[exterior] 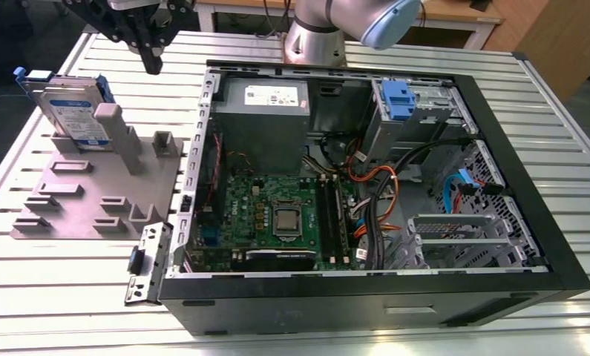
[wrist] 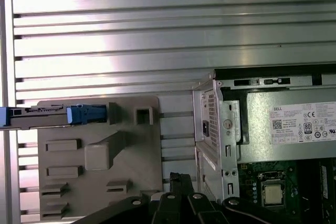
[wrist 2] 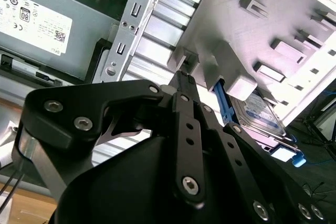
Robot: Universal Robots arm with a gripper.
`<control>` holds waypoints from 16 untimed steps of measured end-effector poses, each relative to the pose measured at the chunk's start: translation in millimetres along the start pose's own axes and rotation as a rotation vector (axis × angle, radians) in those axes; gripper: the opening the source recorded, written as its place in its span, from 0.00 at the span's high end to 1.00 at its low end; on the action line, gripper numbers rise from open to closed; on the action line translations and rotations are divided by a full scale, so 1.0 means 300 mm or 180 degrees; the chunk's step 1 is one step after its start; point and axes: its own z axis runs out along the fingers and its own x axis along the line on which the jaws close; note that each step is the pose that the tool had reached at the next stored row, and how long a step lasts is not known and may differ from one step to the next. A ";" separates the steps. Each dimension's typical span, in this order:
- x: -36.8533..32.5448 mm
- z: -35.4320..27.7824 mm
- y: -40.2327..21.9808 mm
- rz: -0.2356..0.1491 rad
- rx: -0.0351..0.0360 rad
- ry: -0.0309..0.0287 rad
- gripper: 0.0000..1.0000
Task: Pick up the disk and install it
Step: 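Reach for the disk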
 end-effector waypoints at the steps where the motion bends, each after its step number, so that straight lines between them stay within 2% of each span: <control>1: 0.003 0.000 0.000 0.0000 0.0000 0.0000 0.89; 16: 0.008 0.001 0.005 0.0001 0.0000 0.0000 0.89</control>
